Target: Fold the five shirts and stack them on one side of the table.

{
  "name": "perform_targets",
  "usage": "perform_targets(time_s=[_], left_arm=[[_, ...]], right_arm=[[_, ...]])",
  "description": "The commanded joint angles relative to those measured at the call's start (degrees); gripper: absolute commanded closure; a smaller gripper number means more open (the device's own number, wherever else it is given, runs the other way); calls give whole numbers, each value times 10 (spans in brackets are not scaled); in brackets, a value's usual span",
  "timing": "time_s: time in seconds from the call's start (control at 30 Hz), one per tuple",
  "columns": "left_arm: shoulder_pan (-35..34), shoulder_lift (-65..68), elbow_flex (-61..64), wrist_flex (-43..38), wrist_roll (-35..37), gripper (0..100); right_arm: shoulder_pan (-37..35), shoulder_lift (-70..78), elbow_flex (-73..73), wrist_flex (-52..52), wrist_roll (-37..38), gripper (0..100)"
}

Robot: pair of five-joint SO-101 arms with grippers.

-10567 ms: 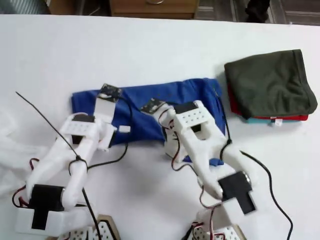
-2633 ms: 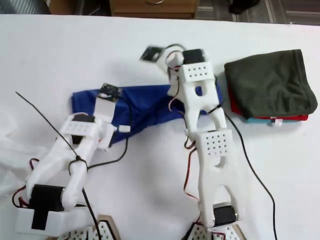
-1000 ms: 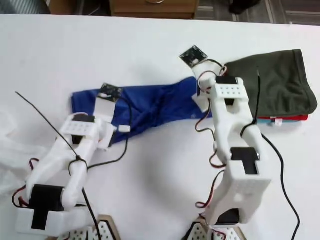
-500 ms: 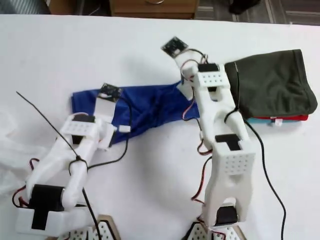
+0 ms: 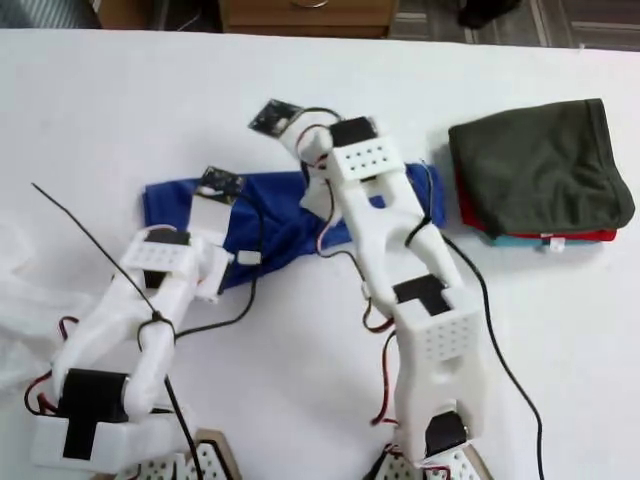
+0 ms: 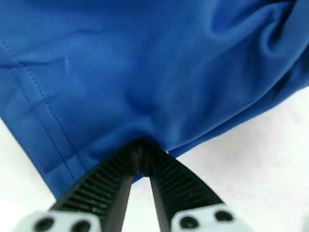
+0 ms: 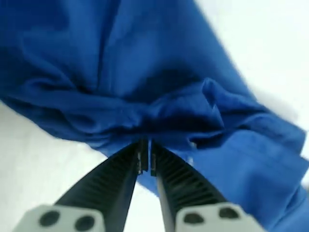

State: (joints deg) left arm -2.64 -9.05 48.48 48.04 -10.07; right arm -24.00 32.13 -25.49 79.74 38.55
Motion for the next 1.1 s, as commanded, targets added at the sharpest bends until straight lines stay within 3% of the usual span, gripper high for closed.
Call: perform_targets(time_s=[0.0, 0.27, 0.4, 0.53, 0.83, 1.07], left_arm=[[6, -2, -1, -10, 1, 975], [-20, -3, -1, -6, 17, 975], [-114, -11, -12, -6, 111, 975], [-162, -51, -21, -5, 168, 975], [-164, -72, 14, -39, 179, 975], [-167, -73, 15, -35, 181, 975]], right_arm=[[-22, -14, -3, -31, -11, 979], [-25, -14, 2, -85, -102, 979], [-28, -15, -3, -88, -106, 979], [-37, -14, 2, -93, -106, 979], [-71, 24, 3, -78, -106, 979], [-65, 60, 3, 4, -106, 979]])
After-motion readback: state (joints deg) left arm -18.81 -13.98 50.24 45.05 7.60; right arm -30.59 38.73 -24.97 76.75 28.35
